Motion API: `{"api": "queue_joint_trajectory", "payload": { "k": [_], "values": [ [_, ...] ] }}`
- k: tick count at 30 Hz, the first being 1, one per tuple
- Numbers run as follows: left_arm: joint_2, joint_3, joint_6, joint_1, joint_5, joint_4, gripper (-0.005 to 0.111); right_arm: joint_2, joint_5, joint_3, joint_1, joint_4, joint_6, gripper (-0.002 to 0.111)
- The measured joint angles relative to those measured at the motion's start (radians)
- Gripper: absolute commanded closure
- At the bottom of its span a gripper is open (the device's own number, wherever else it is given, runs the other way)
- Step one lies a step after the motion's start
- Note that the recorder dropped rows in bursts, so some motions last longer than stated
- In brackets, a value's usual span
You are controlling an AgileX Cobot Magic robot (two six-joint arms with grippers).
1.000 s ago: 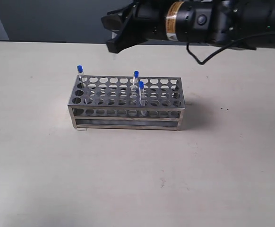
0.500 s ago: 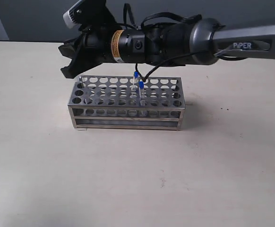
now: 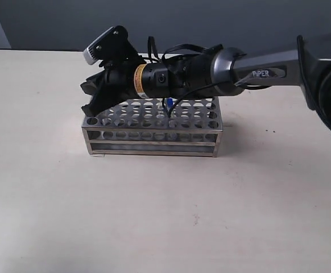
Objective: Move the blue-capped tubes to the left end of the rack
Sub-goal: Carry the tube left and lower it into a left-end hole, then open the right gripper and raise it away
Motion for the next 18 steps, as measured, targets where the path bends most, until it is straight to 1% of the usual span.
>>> {"api": "queue_joint_trajectory", "payload": {
  "k": [1, 2, 5, 6, 12, 15, 17, 18],
  "values": [
    [0.0, 0.0, 0.0, 0.0, 0.0, 0.0, 0.106, 0.001, -0.002, 0.0, 0.0, 0.0, 0.0, 0.096],
    [0.0, 0.0, 0.0, 0.0, 0.0, 0.0, 0.106, 0.004, -0.006, 0.0, 0.0, 0.002, 0.0, 0.087],
    [0.0, 0.0, 0.0, 0.0, 0.0, 0.0, 0.106, 0.01, -0.016, 0.0, 0.0, 0.0, 0.0, 0.071],
    [0.0, 0.0, 0.0, 0.0, 0.0, 0.0, 0.106, 0.012, -0.023, 0.0, 0.0, 0.0, 0.0, 0.069],
    [0.0, 0.0, 0.0, 0.0, 0.0, 0.0, 0.106, 0.014, -0.033, 0.0, 0.002, -0.002, 0.006, 0.068],
    [0.0, 0.0, 0.0, 0.0, 0.0, 0.0, 0.106, 0.0, -0.031, 0.0, 0.002, -0.004, 0.064, 0.069],
    [0.0, 0.0, 0.0, 0.0, 0.0, 0.0, 0.106, -0.062, -0.027, 0.002, -0.006, -0.036, 0.142, 0.069],
    [0.0, 0.0, 0.0, 0.0, 0.0, 0.0, 0.106, -0.133, -0.027, 0.004, -0.016, -0.061, 0.167, 0.069]
  ]
}}
